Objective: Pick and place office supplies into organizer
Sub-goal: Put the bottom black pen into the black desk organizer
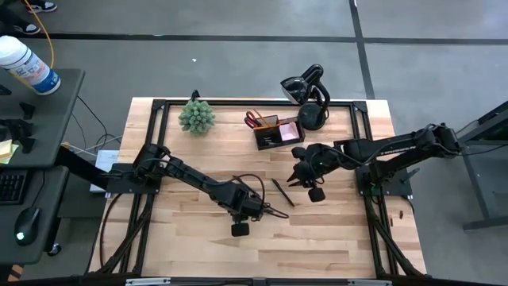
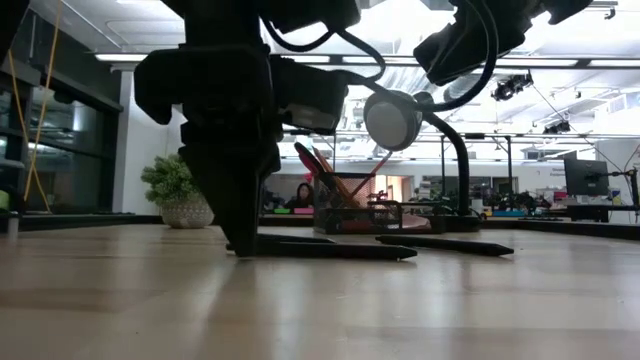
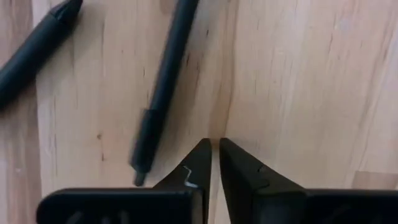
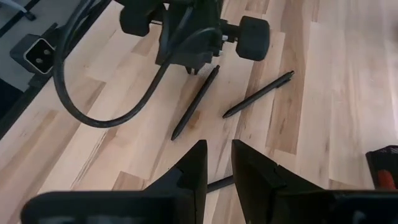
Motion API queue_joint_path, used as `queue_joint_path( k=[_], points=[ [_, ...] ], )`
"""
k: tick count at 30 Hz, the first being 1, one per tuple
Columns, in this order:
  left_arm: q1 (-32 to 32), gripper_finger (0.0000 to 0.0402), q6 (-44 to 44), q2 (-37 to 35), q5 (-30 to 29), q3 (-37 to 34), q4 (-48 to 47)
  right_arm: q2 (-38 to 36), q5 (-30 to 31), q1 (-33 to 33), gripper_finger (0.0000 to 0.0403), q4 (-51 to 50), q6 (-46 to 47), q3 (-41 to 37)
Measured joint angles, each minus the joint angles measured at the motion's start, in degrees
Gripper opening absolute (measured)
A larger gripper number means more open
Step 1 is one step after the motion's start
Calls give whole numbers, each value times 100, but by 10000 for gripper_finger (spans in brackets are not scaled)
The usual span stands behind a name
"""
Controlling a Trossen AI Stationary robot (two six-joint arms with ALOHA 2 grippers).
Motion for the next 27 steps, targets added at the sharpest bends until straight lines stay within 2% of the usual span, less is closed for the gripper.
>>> queue_joint_path(
  k=[6,15,23,27],
  points=[
    [0,12,-78,-60,-39,78,-176,0,54,-4,67,4,-7,0],
    [83,12,219,-68,-1045,579,-968,0,65,-7,67,28,-13,0],
    [379,12,909,-66,-1035,568,-953,-2,65,-7,67,30,4,0],
    [496,19,1291,-66,-755,568,-926,-2,65,-7,67,71,20,0]
  ],
)
